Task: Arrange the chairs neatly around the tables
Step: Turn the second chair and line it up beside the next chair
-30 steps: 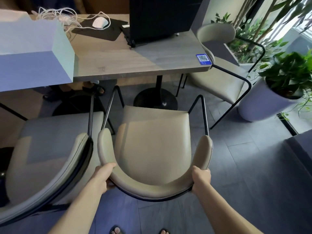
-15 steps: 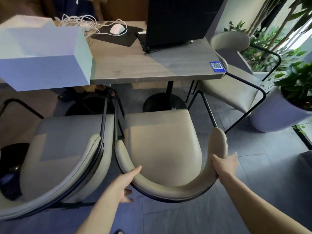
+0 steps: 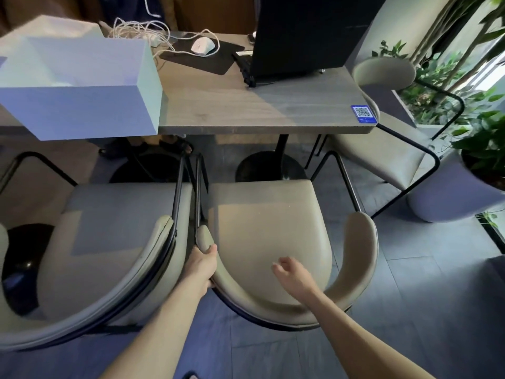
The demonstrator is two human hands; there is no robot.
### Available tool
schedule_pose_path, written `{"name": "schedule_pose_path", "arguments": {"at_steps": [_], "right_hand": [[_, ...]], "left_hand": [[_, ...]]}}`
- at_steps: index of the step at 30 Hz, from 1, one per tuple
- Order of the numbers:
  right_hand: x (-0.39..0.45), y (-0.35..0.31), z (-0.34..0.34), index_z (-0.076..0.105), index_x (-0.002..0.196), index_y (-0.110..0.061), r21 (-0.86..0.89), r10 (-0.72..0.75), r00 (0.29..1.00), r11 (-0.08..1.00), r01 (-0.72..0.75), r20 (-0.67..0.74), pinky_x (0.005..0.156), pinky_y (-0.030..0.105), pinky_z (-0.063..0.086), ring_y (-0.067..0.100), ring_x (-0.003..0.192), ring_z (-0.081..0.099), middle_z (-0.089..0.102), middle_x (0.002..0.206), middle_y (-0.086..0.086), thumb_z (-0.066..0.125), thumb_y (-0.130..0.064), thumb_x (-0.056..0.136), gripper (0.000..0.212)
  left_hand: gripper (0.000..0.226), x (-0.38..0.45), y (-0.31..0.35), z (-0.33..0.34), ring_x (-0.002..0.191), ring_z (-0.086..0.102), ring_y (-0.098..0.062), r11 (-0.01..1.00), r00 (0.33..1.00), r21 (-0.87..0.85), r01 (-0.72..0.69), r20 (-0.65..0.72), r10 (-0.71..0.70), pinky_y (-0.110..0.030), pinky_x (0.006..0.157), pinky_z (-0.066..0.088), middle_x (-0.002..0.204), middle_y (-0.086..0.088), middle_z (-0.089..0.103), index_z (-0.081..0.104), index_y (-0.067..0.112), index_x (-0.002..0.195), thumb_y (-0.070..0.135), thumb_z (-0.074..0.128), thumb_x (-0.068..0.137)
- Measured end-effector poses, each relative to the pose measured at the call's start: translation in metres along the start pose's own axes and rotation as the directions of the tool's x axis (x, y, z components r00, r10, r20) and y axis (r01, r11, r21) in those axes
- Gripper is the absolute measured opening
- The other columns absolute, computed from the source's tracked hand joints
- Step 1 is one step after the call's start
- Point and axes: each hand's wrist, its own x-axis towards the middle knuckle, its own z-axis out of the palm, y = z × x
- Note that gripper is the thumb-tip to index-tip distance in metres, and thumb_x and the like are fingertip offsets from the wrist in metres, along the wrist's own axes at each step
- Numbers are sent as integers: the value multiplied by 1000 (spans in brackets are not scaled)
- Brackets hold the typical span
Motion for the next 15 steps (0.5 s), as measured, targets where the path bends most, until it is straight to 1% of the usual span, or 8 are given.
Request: {"name": "schedule_pose_path", "arguments": {"at_steps": [4, 5, 7, 8, 10, 11, 12, 15], "right_hand": [[-12, -30, 31, 65, 125, -19, 5, -121, 976, 992, 122, 179, 97, 25, 45, 16, 116, 61, 69, 125, 0, 51, -53, 95, 48], [-17, -39, 38, 65, 124, -20, 3, -145, 968, 989, 148, 206, 98, 27, 45, 16, 116, 61, 69, 125, -1, 49, -56, 93, 50], [-25, -56, 49, 63, 125, -22, -11, -169, 957, 984, 176, 235, 100, 29, 45, 19, 117, 61, 68, 126, 0, 48, -64, 89, 58], [-26, -64, 53, 60, 128, -20, -22, -172, 955, 983, 182, 240, 101, 31, 45, 21, 117, 60, 66, 127, 1, 48, -67, 86, 64], [-27, -78, 63, 51, 134, -17, -53, -190, 950, 977, 209, 250, 101, 36, 44, 25, 117, 57, 59, 130, 5, 52, -68, 83, 72], [-27, -85, 68, 45, 138, -16, -64, -195, 947, 974, 218, 256, 102, 37, 44, 26, 119, 55, 56, 132, 6, 55, -67, 83, 76], [-25, -93, 72, 38, 143, -14, -74, -196, 946, 973, 221, 257, 104, 37, 42, 27, 123, 53, 51, 137, 7, 58, -64, 83, 80], [-18, -114, 85, 12, 158, -18, -84, -186, 958, 975, 208, 217, 111, 35, 35, 29, 139, 42, 34, 158, 8, 60, -56, 87, 94]], "left_hand": [[32, -2, 6, -10, 104, 62, -30, 998, 994, -66, 15, 108, -8, -42, 70, 57, 121, -12, 60, 48, 18, 125, 35, 52, 98], [36, -4, 6, -15, 104, 63, -30, 1000, 993, -24, 5, 121, -2, -42, 71, 58, 120, -11, 62, 51, 17, 124, 39, 52, 97], [42, -3, 6, -32, 106, 63, -32, 970, 994, 219, -101, -25, 109, -40, 81, 55, 115, -11, 65, 60, 15, 115, 49, 46, 95], [43, 0, 7, -43, 106, 62, -33, 914, 960, 374, -158, -158, 230, -37, 84, 51, 114, -11, 65, 62, 15, 111, 50, 43, 96], [38, 2, 14, -67, 112, 58, -33, 795, 816, 562, -228, -336, 471, -39, 89, 47, 122, -10, 62, 61, 19, 117, 45, 43, 95], [39, 7, 17, -80, 118, 54, -33, 753, 758, 609, -249, -361, 543, -41, 95, 44, 128, -10, 58, 58, 21, 124, 43, 47, 94], [44, 15, 18, -92, 123, 49, -33, 712, 745, 657, -246, -342, 573, -43, 100, 41, 134, -10, 53, 54, 22, 131, 44, 50, 93], [81, 44, 13, -120, 136, 41, -32, 740, 917, 646, -188, -155, 368, -45, 112, 34, 149, -10, 42, 32, 21, 149, 58, 58, 82]]}}
